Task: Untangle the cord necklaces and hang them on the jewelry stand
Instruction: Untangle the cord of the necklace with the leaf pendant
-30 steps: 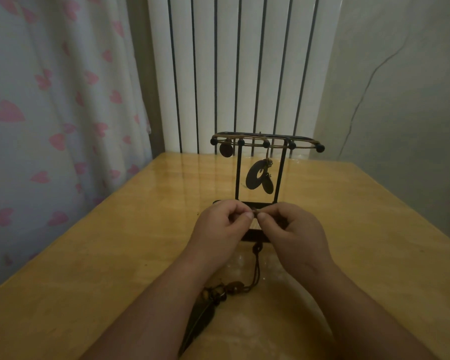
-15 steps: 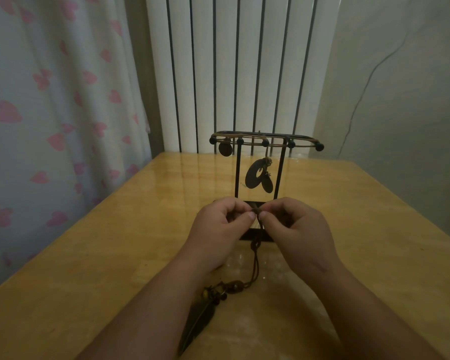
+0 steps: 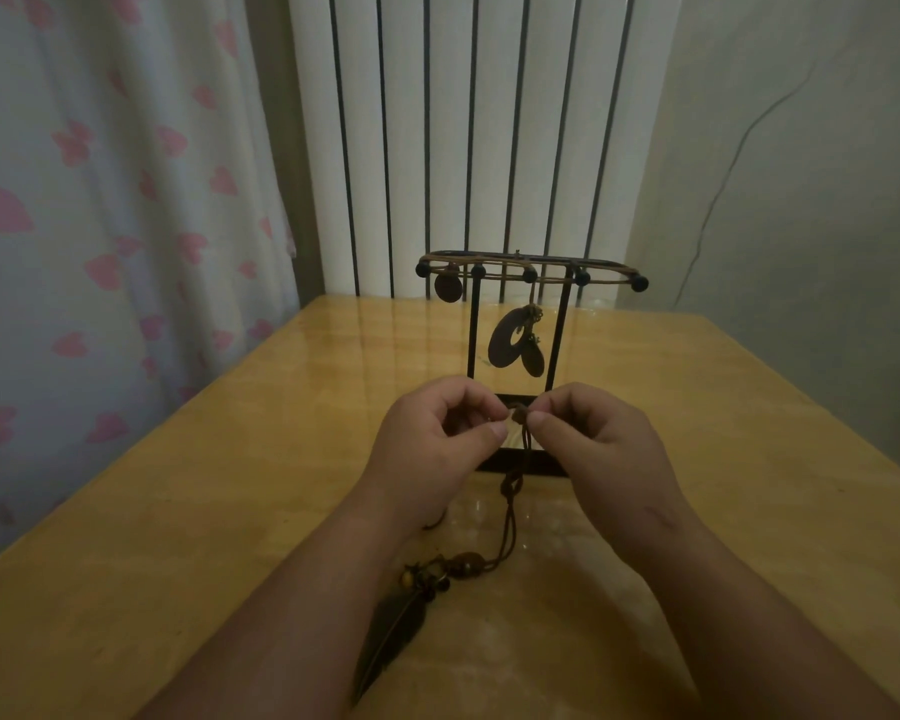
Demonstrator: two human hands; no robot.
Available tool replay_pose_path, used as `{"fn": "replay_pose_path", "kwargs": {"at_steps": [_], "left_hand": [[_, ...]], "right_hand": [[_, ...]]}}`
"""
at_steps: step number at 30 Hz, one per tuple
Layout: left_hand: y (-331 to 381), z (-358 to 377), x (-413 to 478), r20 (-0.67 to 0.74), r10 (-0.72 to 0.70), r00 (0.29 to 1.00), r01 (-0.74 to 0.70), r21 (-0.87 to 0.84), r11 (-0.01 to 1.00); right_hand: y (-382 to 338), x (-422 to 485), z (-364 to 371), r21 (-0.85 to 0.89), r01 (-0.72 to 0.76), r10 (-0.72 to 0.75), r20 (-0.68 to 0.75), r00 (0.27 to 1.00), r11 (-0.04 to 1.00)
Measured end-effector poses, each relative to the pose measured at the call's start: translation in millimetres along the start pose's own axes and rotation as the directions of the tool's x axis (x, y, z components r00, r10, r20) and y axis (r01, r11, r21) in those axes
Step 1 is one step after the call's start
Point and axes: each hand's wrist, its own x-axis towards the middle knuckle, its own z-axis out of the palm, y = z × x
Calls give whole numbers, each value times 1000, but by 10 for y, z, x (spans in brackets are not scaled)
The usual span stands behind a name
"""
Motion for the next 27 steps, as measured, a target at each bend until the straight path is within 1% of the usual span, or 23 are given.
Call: {"fn": "replay_pose_path", "kwargs": {"at_steps": [9,13,16,21,25,27], "left_hand": [[19,6,-8,-4,89,996,-89,-3,996],[32,5,-13,4,92,996,-92,-23,996],[30,5,-13,11,98,995,-97,-38,995],[29,7,-8,-26,100,995,-101,-52,993],[36,16,-5,-60,124,991,-126,-31,992],[43,24,-1,-52,134,990,-135,-22,991]], "right_hand": [[16,-18,-39,86,18,-22,41,999,996],[12,-15,-22,125,39,-43,30,999,991],[8,-7,-14,123,57,-60,24,998,991],[-6,-15,-20,135,93,-97,22,995,987],[-12,-11,-21,142,87,-93,37,995,986],[-17,-7,-22,151,74,-81,44,996,986]]}}
